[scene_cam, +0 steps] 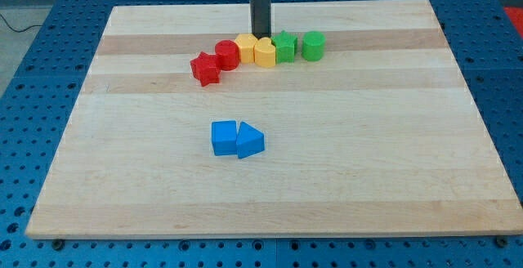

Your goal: Move the yellow heart to the right of the blue triangle

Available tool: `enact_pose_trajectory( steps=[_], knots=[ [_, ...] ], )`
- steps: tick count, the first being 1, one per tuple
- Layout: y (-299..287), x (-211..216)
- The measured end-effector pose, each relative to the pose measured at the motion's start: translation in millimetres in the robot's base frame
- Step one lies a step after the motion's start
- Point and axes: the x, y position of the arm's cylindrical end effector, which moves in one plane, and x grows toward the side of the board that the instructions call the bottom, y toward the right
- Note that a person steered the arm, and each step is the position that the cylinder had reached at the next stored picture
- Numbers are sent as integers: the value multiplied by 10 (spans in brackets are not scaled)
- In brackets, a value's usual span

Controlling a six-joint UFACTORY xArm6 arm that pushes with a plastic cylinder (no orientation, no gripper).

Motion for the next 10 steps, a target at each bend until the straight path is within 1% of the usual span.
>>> enact_pose_trajectory(
  steps=[3,4,5,7,8,10],
  knots=[
    [0,844],
    [0,850],
    [70,1024],
    [358,1555],
    [476,1683],
    [691,1407]
  ],
)
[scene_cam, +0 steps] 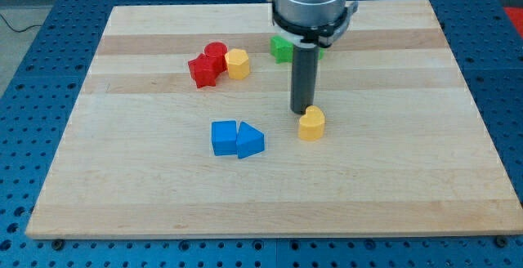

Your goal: Move the yellow heart to the right of the blue triangle

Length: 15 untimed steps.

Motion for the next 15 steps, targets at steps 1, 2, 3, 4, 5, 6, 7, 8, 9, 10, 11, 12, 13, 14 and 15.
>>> enact_pose_trajectory(
  steps=[1,2,3,4,5,6,7,8,9,10,11,12,13,14,15],
  knots=[
    [125,58],
    [126,313],
    [126,366],
    [224,108],
    [519,19],
    [827,178],
    [867,406],
    [861,532],
    [782,550],
    [526,550],
    [276,550],
    [198,550],
    [198,550],
    [142,550],
    [104,550]
  ],
)
